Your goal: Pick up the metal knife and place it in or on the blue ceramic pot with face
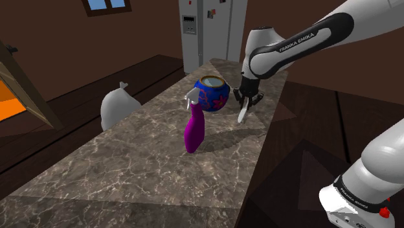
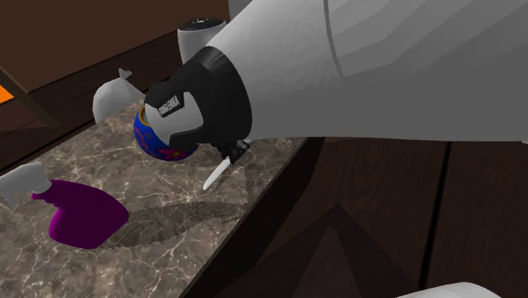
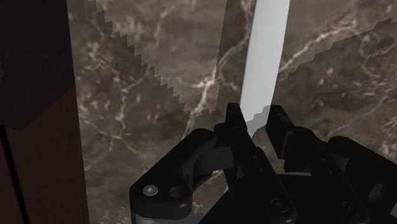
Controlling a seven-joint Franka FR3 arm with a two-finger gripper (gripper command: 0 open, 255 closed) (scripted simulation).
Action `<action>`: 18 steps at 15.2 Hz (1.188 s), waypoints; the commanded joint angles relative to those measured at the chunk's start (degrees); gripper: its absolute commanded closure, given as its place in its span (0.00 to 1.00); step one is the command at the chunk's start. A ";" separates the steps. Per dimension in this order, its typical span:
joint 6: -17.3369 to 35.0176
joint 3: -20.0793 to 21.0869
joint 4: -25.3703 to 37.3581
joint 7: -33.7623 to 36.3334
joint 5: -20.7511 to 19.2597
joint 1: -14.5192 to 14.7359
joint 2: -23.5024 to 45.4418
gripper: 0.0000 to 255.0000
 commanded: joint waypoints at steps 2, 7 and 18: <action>-2.42 -0.12 1.00 -0.26 0.44 0.08 -1.46 1.00; -6.46 -0.40 3.19 -0.66 0.90 0.11 -3.37 1.00; -15.19 -1.02 9.03 -1.16 1.40 0.07 -6.35 1.00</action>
